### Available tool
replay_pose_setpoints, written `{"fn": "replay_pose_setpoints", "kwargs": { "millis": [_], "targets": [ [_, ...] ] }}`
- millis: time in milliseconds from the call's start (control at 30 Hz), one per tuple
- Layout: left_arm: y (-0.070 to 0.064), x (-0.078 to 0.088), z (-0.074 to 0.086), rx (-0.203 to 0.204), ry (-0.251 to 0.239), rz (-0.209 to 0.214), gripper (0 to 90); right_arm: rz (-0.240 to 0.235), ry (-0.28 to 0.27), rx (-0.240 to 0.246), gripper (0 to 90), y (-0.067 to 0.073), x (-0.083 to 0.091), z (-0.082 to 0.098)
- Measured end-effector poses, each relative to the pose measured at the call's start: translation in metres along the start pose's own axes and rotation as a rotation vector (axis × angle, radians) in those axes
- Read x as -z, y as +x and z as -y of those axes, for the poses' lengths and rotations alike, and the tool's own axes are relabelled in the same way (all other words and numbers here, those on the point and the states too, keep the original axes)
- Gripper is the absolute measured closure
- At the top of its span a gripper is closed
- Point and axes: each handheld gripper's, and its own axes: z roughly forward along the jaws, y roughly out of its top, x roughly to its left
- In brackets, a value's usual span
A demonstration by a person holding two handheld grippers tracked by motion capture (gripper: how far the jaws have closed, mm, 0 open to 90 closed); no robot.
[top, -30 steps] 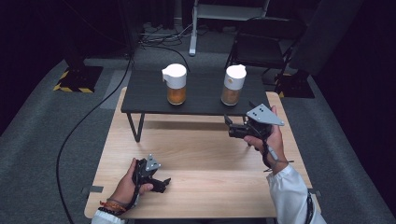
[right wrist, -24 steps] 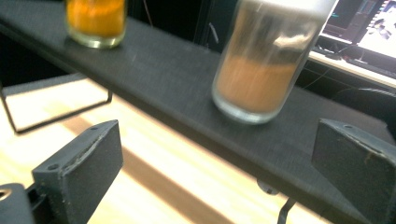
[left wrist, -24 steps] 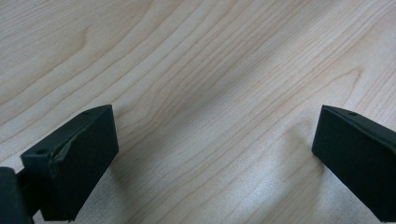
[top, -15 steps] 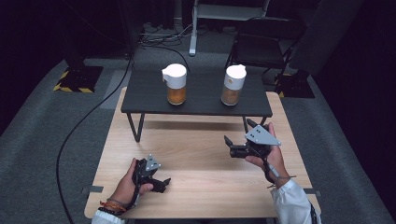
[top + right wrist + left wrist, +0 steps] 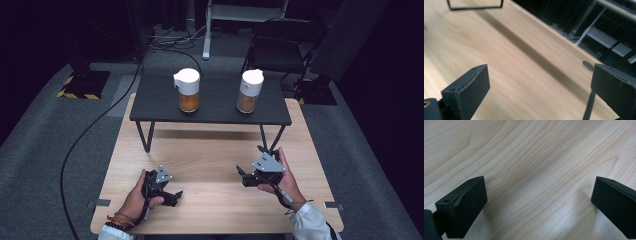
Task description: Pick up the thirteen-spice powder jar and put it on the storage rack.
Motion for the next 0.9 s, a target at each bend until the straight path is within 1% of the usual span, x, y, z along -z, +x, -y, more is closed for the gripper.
{"fn": "replay_pose_setpoints", "kwargs": {
  "millis": [167, 400, 467, 567, 633, 700, 900],
  "targets": [
    [0.000, 0.000, 0.000, -0.001, 0.001, -0.001, 0.0, -0.018, 0.047, 0.016, 1.8, 0.005, -0.004, 0.009],
    [0.000, 0.000, 0.000, 0.000, 0.001, 0.000, 0.0, -0.021, 0.128, 0.006, 1.9, 0.007, -0.006, 0.024],
    [0.000, 0.000, 0.000, -0.001, 0.001, 0.001, 0.0, -0.023, 0.154, -0.005, 1.9, 0.007, -0.006, 0.030],
    [0.000, 0.000, 0.000, -0.001, 0.000, 0.000, 0.0, -0.015, 0.188, 0.001, 1.9, 0.007, -0.006, 0.035],
    [0.000, 0.000, 0.000, 0.000, 0.001, -0.001, 0.0, -0.022, 0.197, -0.031, 1.9, 0.003, -0.004, 0.040],
    [0.000, 0.000, 0.000, -0.001, 0.001, -0.001, 0.0, -0.023, 0.209, -0.043, 1.9, 0.001, -0.002, 0.043],
    [0.000, 0.000, 0.000, -0.001, 0.001, 0.000, 0.0, -0.028, 0.239, -0.060, 1.9, -0.003, 0.003, 0.052]
  ]
}}
